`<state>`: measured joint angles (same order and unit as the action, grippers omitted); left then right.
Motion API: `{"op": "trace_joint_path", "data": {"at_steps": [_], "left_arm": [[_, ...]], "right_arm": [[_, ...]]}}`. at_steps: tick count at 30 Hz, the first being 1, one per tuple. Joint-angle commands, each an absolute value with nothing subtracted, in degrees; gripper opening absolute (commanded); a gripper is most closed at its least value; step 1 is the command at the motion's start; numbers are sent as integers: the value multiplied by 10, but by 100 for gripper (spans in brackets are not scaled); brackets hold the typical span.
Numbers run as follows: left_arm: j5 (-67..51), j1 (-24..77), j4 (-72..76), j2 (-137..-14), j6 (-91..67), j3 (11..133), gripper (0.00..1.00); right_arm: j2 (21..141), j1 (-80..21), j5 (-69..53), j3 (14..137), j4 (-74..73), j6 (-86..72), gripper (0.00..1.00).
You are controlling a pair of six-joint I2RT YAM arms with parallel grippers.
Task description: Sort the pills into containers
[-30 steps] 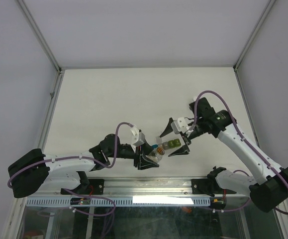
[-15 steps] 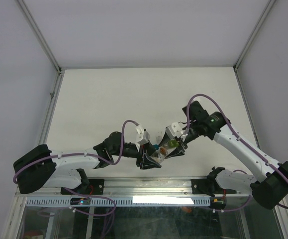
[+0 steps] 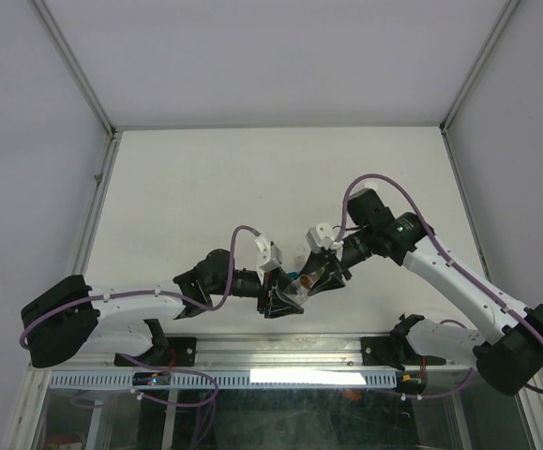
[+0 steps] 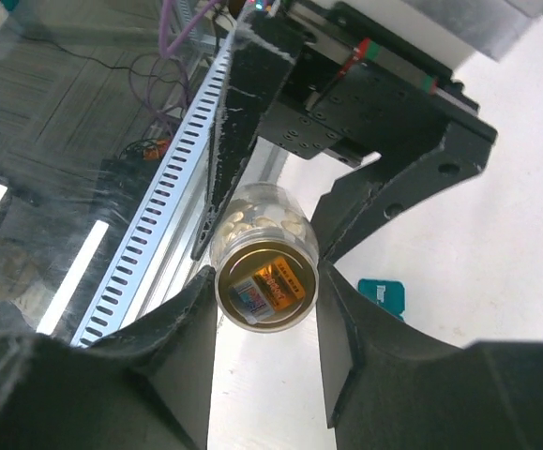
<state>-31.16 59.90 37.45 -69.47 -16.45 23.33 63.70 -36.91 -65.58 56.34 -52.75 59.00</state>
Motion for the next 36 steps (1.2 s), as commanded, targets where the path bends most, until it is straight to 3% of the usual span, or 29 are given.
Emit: {"op": "trace_joint_path", "data": {"at_steps": [1, 6, 12, 13, 14, 17, 18, 19, 26, 31, 36], "left_arm": [[-126, 608, 392, -659, -112, 271, 0], [39, 645, 352, -684, -106, 308, 0], [132, 679, 308, -726, -103, 347, 0], [133, 679, 306, -728, -106, 346, 0], [131, 680, 306, -729, -108, 343, 0], [97, 680, 308, -726, -117, 336, 0], [75, 679, 313, -722, -120, 330, 0], [53, 680, 323, -717, -125, 320, 0], [-103, 680, 414, -680, -140, 245, 0], [-228, 675, 431, -682, -126, 245, 0], [-292, 669, 421, -704, -118, 265, 0]], "right_arm": [[637, -374, -568, 560, -460, 386, 11], [660, -362, -465, 552, -383, 227, 9], [683, -331, -506, 593, -400, 173, 7], [681, -326, -516, 600, -403, 169, 11], [679, -321, -532, 609, -408, 171, 24], [658, -288, -593, 637, -443, 210, 82], [645, -266, -610, 640, -453, 227, 95], [629, -245, -624, 638, -456, 241, 98], [544, -197, -694, 596, -491, 394, 99], [537, -222, -734, 616, -740, 849, 99], [560, -300, -705, 611, -720, 860, 98]]}}
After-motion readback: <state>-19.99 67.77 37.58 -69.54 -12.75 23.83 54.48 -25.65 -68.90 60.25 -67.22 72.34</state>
